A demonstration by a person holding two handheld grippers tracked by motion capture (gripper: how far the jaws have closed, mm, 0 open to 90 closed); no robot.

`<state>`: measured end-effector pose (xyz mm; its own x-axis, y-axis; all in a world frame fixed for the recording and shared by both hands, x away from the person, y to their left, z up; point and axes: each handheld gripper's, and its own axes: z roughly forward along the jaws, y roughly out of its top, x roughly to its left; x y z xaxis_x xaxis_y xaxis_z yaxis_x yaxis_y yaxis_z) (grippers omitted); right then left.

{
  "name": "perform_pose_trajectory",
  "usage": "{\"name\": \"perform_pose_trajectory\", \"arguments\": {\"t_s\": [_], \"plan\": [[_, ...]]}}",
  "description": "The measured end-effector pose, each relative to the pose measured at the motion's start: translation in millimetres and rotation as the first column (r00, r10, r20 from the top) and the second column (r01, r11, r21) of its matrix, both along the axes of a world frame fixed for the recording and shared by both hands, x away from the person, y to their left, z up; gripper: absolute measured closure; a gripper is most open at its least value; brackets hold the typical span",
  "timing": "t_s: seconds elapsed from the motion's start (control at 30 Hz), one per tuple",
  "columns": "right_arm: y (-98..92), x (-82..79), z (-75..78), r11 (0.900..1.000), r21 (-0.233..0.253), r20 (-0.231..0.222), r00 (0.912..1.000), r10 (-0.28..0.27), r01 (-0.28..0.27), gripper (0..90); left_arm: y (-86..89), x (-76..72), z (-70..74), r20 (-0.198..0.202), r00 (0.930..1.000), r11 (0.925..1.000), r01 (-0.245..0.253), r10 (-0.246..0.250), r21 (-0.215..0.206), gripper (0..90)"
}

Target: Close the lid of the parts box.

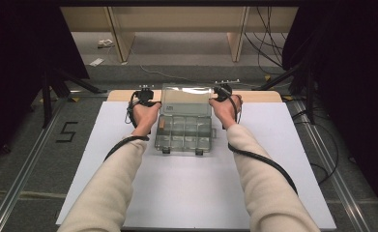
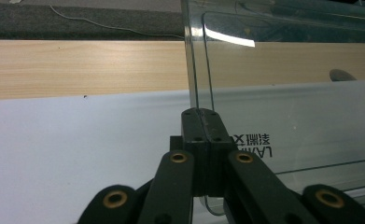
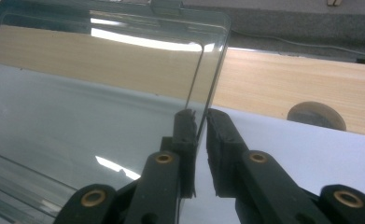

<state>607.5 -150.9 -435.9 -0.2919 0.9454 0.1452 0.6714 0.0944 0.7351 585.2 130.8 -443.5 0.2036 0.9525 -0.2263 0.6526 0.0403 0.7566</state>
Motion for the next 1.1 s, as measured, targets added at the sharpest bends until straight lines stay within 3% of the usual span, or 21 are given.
{"name": "perform_pose_trajectory", "arguments": {"t_s": [0.57, 1.1], "plan": [[6.2, -1.8, -7.3, 0.993, 0.037, -0.029, 0.9934, -0.111, 0.112, 88.3, 0.3, -1.6, -3.4, 0.005, 0.9999, 0.9999, 0.013, -0.013, 0.005, 89.9], [12.4, -9.4, -8.1, 0.988, 0.026, 0.037, 0.9876, -0.153, 0.152, 89.9, 2.7, -2.6, -7.9, 0.026, 0.9986, 0.9988, 0.047, -0.047, 0.016, 88.5]]}}
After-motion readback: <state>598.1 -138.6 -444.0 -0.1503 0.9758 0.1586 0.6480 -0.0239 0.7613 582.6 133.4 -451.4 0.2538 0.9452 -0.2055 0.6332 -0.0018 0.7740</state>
